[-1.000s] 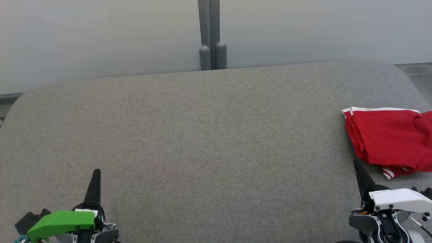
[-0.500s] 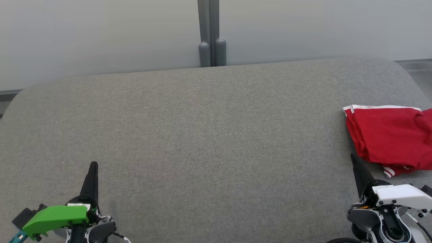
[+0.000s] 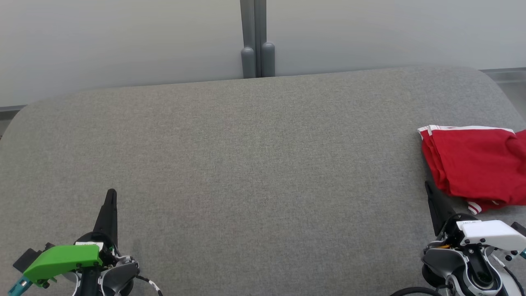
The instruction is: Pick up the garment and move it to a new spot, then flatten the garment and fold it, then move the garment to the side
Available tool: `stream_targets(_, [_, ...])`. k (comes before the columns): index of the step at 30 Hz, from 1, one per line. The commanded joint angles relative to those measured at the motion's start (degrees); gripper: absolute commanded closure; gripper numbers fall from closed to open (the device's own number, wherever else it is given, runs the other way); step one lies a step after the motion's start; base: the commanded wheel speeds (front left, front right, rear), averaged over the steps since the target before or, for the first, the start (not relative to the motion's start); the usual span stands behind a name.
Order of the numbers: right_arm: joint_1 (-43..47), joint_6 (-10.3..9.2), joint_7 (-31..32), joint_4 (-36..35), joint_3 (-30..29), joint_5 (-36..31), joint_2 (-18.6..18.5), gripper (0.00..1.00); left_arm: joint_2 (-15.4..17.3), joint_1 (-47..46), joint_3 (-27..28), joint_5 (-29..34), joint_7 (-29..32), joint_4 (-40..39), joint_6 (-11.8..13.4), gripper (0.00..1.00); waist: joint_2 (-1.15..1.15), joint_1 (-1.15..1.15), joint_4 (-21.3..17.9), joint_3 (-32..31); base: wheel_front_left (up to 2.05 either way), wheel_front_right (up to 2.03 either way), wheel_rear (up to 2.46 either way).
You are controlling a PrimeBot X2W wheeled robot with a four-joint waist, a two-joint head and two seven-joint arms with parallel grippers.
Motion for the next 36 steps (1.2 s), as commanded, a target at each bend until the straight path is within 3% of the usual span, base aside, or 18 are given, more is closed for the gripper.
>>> stream_targets(1, [-0.61,0.02,0.21,-0.23,0.0,0.3,-0.27,1.0,0.2,-0.81,0.19,-0.18,0.28,-0.15,-0.2,1.0,0.0,0.0,0.0,-0.01,0.0,0.0,0.0])
stream_targets(36, [-0.6,0.02,0.19,-0.23,0.01,0.31,-0.27,1.0,-0.01,-0.81,0.46,0.15,0.37,-0.14,-0.2,1.0,0.0,0.0,0.0,-0.01,0.0,0.0,0.0])
